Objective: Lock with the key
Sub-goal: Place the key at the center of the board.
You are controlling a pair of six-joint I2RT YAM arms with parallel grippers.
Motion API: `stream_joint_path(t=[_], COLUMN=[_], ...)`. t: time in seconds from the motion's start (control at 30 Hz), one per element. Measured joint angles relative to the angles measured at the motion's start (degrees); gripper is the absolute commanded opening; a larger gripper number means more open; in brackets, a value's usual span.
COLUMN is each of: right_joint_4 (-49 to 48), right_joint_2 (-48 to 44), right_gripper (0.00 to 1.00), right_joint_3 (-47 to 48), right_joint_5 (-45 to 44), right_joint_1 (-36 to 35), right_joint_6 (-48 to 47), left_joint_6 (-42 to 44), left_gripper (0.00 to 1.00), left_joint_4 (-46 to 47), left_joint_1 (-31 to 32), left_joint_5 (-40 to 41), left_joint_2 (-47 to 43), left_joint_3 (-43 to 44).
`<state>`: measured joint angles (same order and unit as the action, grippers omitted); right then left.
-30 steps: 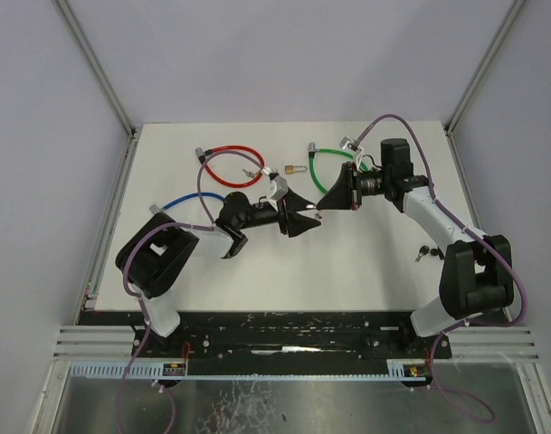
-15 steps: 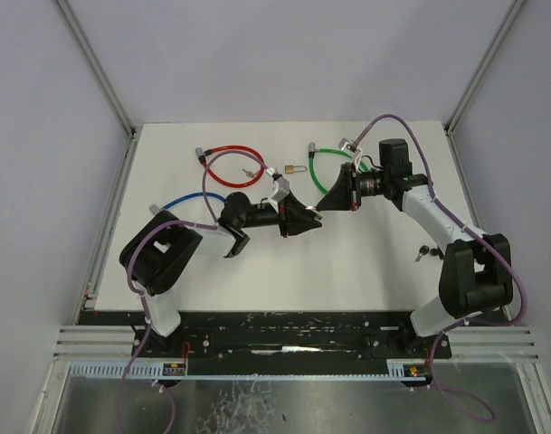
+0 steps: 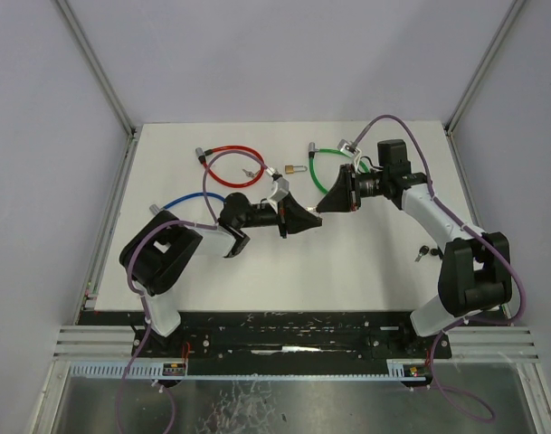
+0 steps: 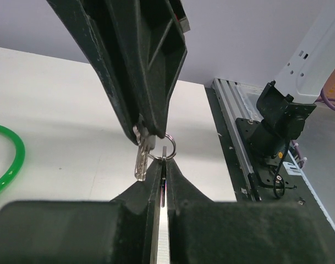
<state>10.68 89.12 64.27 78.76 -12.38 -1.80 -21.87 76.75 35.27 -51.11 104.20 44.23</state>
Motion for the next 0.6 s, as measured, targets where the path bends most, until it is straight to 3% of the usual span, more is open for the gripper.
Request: stream_joint_path(t=[0.1,0.2,0.43,0.6], right_joint_4=[3.0,8.0,14.5,15.4], right_joint_2=[0.0,0.0,0.0,0.0], right_gripper=[0.45,0.51,0.53,0.53], right_joint_3=[1.3,3.5,6.0,6.0], right_joint_5=[-0.1,-0.2,-2.7,-3.5], right_joint_1=[0.0,0.0,0.0,0.0], right_joint_6=[-2.9,-8.7,-17.4,-18.6], left_joint_6=[0.7,1.2,0.2,-5.1], left_gripper=[0.00,0.00,0.00,0.00], left_joint_4=[-0.5,-1.0,-3.7,-12.1], left_joint_1=[0.0,-0.1,-3.4,-11.9], left_joint_5=[0.7,2.1,8.3,15.7], left_joint_2=[-0.3,-1.4,-8.4,-14.7], left_joint_3=[-0.7,-2.7,-12.1,-17.7])
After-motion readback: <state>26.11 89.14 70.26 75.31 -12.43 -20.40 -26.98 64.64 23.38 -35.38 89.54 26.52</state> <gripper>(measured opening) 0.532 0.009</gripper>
